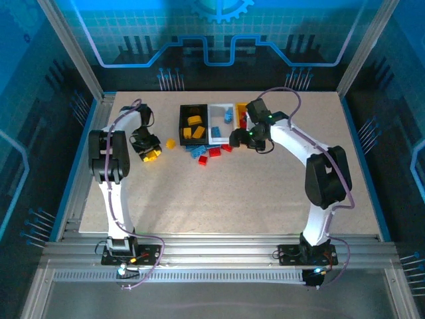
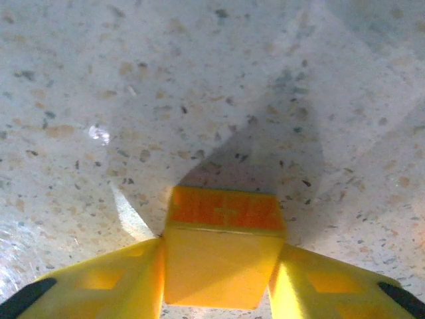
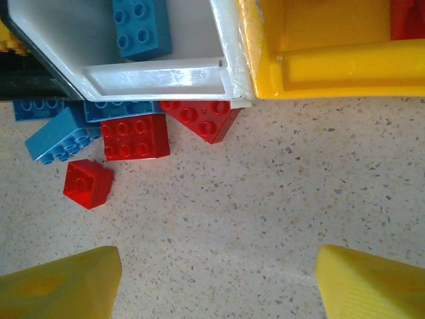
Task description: Sort the legos into containers by color
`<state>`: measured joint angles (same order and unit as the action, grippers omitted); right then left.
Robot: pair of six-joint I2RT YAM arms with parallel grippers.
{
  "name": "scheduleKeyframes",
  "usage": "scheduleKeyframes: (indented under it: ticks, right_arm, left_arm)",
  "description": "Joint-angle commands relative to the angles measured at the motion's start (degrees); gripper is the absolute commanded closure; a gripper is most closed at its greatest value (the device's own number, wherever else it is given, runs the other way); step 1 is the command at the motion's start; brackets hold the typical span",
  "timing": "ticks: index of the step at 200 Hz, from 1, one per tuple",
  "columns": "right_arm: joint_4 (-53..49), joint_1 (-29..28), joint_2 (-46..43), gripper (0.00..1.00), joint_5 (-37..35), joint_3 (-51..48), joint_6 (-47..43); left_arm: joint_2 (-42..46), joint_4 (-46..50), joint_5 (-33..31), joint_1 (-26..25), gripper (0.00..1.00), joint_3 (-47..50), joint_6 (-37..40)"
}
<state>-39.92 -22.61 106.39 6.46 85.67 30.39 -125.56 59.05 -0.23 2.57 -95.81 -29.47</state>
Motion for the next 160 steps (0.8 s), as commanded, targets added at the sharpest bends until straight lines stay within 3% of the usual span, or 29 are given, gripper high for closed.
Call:
scheduleKeyframes:
  ticks: [1,50,95,114,160]
  right_arm:
    - [-1.7,-0.7,-2.9,0.22,-0.6,-1.1,-1.3]
    - [-2.3,-0.3,-7.1,0.22,-1.1,-3.3,-2.1]
    - [-0.5,0.9,-12.4,0.22,-0.5,-7.4,-2.7]
    - [0.3,0.9,-14.3,0.22,0.4,-9.0,-3.3]
    - [0.9,0.9,-19.8,0.21,0.6,-13.3,-3.3]
  left_arm:
    - [1.5,-1.1,2.2,-0.5,0.59,1.3,1.1]
    - [8.1,-1.5,4.6,-0.4,0.60,3.3,1.6]
    - [16.9,-9.9,15.8,-2.2,0.58,2.1,-3.8]
    - [15.7,-14.1,19.3,-4.7,0.57,-1.5,-6.7]
    - [3.8,-13.2,19.3,-11.7,0.55,-17.5,-7.9]
